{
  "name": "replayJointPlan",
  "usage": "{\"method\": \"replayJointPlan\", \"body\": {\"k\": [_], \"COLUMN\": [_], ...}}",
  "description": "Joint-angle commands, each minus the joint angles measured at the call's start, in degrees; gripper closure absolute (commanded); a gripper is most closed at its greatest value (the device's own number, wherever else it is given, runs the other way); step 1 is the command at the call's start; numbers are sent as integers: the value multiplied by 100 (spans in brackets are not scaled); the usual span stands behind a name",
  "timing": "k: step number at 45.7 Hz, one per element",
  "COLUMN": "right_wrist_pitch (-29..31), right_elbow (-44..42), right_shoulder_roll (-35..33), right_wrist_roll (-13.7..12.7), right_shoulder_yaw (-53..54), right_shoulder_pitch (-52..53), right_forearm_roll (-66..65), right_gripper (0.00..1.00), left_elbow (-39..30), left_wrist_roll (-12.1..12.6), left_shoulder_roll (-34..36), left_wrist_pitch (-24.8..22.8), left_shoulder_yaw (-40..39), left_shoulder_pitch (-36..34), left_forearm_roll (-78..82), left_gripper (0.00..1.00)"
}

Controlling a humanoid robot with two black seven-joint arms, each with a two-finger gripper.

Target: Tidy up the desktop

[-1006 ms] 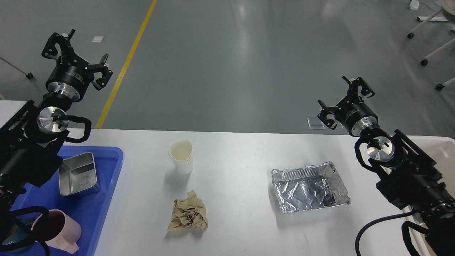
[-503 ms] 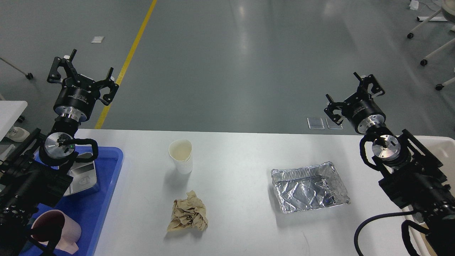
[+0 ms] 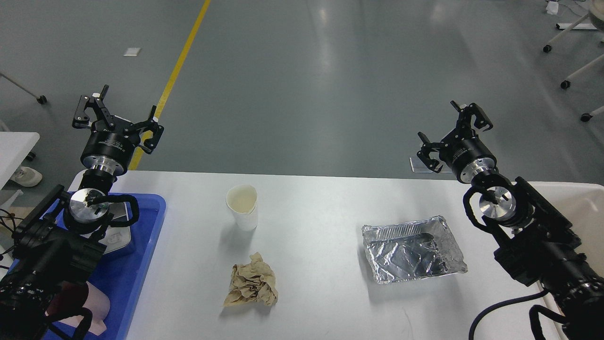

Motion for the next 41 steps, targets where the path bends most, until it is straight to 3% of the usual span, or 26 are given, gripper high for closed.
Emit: {"method": "replayJointPlan", "body": {"k": [1,8,21,28,41], "right_wrist_pitch": [456,728,1677,2073,2100], "right_elbow": [558,1604,3134,3555,4935], "right_shoulder_roll": [-675,-2028,-5069,-6089,-8155], "right_wrist_roll": [203,212,159,141,168], "right_shoulder_yaw": [-659,-1600,-2137,-2128,-2102], "right_shoulder_pitch": [-251,-445,-647,-656,-621], "right_forearm_roll": [-401,-515,-1516,-1930,-2115], "right_gripper": [0,0,0,0,0], "left_elbow": [-7,-68,-306,-429,-446], "left_wrist_roll": [121,183,165,165,174], "left_shoulder_roll": [17,52,114,105,158], "left_wrist_pitch": [5,14,5,5,-12], "left_shoulder_yaw": [12,30,4,21,39], "left_shoulder_pitch": [12,47,258,346,425], "left_forearm_roll": [0,0,-9,0,0], "left_gripper": [3,3,3,3,3]}}
